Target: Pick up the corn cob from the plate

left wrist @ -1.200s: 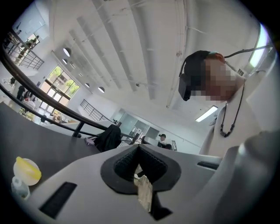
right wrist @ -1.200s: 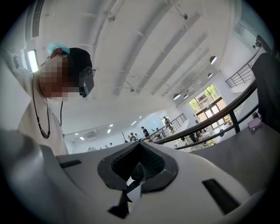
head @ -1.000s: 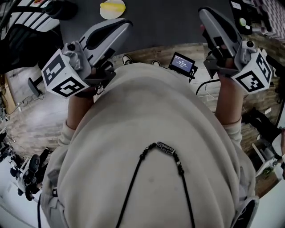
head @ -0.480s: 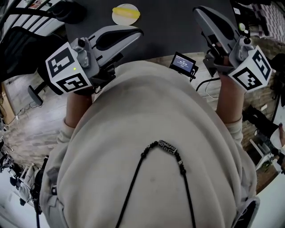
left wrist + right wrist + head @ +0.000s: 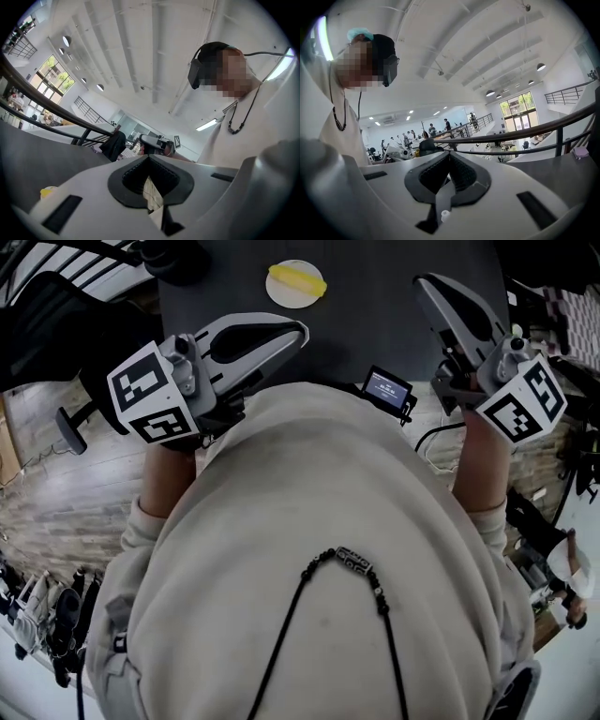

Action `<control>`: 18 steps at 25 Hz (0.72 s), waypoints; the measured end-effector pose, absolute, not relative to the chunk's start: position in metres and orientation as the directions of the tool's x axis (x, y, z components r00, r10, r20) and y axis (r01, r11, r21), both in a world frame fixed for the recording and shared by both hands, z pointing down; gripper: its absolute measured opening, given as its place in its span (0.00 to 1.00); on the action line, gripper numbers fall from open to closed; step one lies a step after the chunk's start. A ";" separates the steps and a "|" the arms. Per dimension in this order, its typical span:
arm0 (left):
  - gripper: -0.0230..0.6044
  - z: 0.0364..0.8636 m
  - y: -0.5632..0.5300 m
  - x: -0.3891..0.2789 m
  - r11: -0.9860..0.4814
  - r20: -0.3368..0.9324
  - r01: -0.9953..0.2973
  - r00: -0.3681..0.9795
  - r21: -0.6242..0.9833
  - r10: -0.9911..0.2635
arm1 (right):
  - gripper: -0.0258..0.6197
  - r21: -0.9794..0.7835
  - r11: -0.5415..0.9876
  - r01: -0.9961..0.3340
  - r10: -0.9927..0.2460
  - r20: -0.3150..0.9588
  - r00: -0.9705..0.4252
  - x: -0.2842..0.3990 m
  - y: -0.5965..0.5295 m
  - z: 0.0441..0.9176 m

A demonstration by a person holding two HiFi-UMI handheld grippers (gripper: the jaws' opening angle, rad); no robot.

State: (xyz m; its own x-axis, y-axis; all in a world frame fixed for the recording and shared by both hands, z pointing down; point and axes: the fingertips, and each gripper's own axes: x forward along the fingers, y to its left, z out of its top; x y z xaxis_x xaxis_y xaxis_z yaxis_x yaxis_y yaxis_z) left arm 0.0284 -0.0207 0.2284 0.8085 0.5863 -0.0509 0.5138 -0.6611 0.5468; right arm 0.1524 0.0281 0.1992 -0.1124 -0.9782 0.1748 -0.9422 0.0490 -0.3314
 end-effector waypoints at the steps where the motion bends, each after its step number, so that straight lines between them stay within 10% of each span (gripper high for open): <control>1: 0.04 0.231 -0.026 0.032 -0.670 -0.044 0.498 0.819 0.551 0.572 | 0.06 -0.329 0.049 -0.943 -0.976 0.185 -0.116 0.159 0.023 0.202; 18: 0.04 0.235 -0.065 0.027 -0.752 -0.047 0.270 0.951 0.602 0.304 | 0.06 -0.349 0.246 -0.904 -0.926 0.192 -0.325 0.181 -0.046 0.217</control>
